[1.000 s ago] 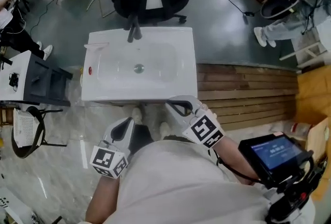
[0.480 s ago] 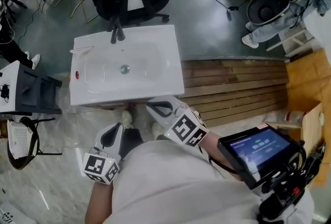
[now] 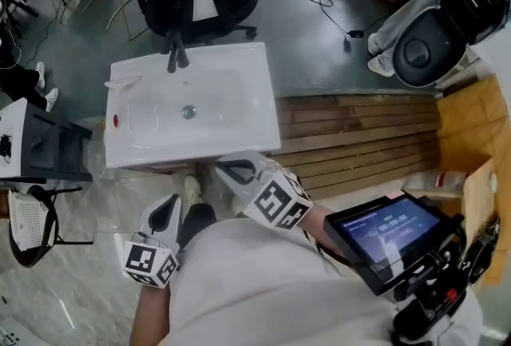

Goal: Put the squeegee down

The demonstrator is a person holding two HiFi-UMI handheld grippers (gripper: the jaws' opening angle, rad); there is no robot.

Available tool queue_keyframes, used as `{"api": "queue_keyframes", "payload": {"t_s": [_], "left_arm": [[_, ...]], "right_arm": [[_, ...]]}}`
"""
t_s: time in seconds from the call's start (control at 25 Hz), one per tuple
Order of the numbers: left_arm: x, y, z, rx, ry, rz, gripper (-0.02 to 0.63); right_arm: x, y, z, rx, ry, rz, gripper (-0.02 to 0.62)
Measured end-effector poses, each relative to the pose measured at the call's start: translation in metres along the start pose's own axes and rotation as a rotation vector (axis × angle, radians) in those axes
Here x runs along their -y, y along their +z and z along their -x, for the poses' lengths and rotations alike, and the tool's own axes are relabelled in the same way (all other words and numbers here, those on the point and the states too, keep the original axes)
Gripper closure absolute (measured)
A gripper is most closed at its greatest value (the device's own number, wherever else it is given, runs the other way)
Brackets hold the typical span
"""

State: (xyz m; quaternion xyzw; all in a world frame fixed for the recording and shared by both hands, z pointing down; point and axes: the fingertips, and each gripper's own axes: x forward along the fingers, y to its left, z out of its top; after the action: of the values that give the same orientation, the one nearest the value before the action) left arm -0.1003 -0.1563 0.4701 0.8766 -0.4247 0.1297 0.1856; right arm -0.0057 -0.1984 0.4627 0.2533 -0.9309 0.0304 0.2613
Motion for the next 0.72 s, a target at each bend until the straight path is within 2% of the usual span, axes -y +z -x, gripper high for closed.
{"api": "queue_keyframes", "payload": {"t_s": [0.72], "left_arm": [[-0.005,0.01,-0.045,-0.032,-0.034,-0.012,0.6]], "right_arm": [[0.035,-0.014,-0.004,-0.023,-0.017,0.013,0.593]]}}
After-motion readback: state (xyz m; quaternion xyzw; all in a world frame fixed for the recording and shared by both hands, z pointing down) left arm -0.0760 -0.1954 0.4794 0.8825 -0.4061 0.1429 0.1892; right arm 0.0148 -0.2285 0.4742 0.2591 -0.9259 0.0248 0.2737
